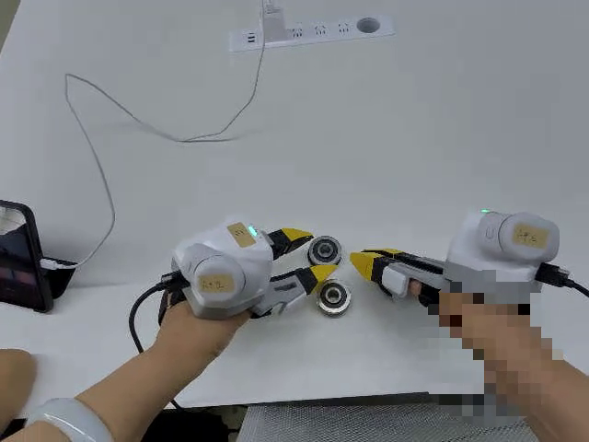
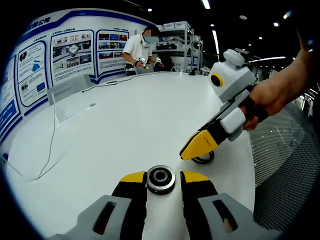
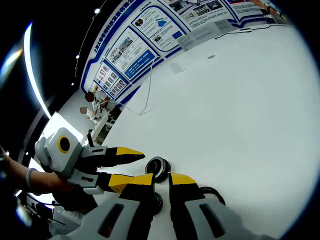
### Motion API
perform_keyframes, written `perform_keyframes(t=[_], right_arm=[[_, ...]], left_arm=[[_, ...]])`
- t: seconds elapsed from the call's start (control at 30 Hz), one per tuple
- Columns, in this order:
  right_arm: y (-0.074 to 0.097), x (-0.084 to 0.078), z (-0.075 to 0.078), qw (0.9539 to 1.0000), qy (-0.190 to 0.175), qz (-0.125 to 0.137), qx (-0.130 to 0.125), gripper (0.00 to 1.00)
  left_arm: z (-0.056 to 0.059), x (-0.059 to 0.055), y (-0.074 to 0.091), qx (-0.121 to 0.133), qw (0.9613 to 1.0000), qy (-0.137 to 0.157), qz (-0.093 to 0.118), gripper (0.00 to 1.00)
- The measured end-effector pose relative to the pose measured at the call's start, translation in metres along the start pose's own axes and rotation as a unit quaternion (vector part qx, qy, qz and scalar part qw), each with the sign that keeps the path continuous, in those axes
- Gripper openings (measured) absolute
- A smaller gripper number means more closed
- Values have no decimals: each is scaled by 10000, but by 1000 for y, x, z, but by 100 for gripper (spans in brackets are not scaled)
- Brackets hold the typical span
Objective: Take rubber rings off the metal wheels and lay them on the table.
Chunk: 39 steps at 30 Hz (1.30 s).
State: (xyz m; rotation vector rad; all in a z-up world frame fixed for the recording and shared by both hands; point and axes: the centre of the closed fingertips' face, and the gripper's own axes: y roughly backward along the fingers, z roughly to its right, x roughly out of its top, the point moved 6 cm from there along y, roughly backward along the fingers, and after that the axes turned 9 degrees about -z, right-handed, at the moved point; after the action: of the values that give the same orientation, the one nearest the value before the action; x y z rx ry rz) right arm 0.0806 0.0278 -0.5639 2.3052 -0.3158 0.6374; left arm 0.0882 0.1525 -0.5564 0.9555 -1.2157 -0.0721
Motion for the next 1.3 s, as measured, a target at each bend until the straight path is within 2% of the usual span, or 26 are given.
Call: perform_keyframes(t=[0.3,0.57,0.93,1.3], right_arm=[[-2,0,-1,10000,-43,12,14,12],[-4,0,-2,10000,-82,20,39,12],[-11,-2,0,9997,-228,-14,108,12],[-25,1,1,9978,-623,-20,234,12]], left_arm=[[-3,-1,-10,26,9996,-121,-240,21],[-3,-2,-14,-3,9992,-204,-353,16],[-5,-4,-14,-16,9990,-232,-381,14],[-4,-3,-13,-14,9991,-215,-363,14]])
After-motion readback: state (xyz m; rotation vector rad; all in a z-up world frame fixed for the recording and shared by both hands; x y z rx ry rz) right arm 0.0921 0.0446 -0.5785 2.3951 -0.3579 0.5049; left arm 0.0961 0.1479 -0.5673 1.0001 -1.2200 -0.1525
